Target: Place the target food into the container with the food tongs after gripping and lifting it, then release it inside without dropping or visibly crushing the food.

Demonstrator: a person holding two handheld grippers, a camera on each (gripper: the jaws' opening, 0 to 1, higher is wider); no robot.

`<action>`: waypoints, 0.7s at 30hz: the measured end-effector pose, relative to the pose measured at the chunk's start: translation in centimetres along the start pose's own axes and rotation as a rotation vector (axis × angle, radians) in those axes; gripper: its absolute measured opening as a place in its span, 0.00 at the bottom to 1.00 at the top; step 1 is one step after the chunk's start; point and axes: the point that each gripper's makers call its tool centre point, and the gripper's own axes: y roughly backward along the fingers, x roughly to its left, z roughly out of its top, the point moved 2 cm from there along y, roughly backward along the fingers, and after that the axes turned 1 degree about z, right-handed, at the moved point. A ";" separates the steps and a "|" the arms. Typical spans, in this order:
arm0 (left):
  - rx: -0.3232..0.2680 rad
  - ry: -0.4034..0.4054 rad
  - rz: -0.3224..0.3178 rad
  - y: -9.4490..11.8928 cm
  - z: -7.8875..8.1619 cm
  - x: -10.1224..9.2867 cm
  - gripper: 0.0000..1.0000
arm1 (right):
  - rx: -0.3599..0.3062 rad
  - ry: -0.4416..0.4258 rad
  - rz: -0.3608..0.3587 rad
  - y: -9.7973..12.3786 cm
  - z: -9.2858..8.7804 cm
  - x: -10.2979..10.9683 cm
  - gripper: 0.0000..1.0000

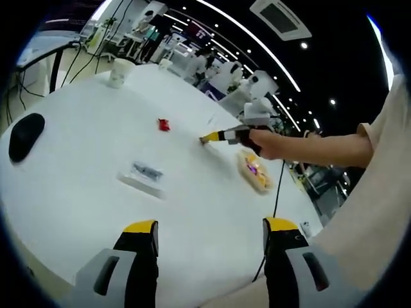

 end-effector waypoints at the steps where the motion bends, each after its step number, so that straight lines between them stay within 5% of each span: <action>1: 0.000 -0.001 -0.001 0.0 0.0 0.0 0.66 | 0.000 0.000 -0.001 0.0 -0.1 0.0 0.20; 21: -0.014 -0.036 -0.010 0.7 0.2 -1.3 0.66 | -0.078 -0.011 -0.002 4.1 1.4 0.4 0.20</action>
